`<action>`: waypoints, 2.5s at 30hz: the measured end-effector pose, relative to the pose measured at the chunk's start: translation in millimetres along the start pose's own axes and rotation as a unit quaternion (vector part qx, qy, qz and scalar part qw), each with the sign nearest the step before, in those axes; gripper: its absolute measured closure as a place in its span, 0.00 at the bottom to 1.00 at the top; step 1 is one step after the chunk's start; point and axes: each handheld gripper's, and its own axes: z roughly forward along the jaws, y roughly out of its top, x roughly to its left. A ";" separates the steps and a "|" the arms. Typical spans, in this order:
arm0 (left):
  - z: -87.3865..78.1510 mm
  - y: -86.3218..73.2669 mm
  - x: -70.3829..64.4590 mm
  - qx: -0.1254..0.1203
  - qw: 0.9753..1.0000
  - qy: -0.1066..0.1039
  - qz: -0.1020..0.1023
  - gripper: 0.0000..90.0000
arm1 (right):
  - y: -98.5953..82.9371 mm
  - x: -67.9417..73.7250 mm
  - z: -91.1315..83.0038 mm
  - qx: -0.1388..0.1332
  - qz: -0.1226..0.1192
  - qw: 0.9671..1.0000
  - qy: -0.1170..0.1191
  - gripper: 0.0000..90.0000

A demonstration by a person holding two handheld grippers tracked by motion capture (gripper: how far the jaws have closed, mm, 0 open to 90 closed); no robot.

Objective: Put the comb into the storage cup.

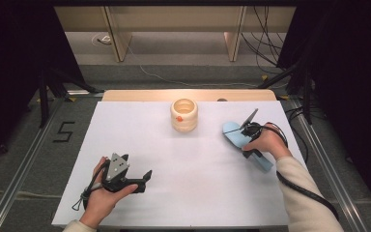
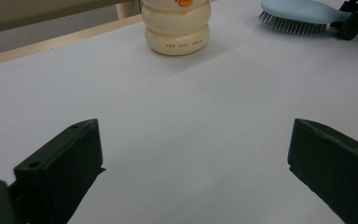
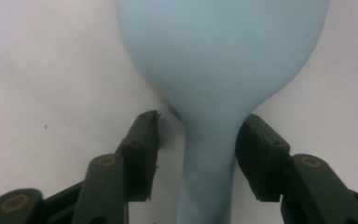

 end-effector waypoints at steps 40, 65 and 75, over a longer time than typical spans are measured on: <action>0.4 -0.2 -0.2 0.001 1.000 0.001 0.001 0.03 | -8.9 -0.3 -2.6 -0.036 0.032 0.999 0.003 0.78; 0.3 -0.3 0.3 0.002 1.000 0.002 0.001 0.03 | -33.1 5.7 -30.0 -0.185 0.067 0.980 0.005 0.78; -0.9 0.1 0.4 -0.003 1.000 0.003 0.000 0.03 | -40.9 5.2 -31.7 -0.228 0.090 0.969 0.011 0.78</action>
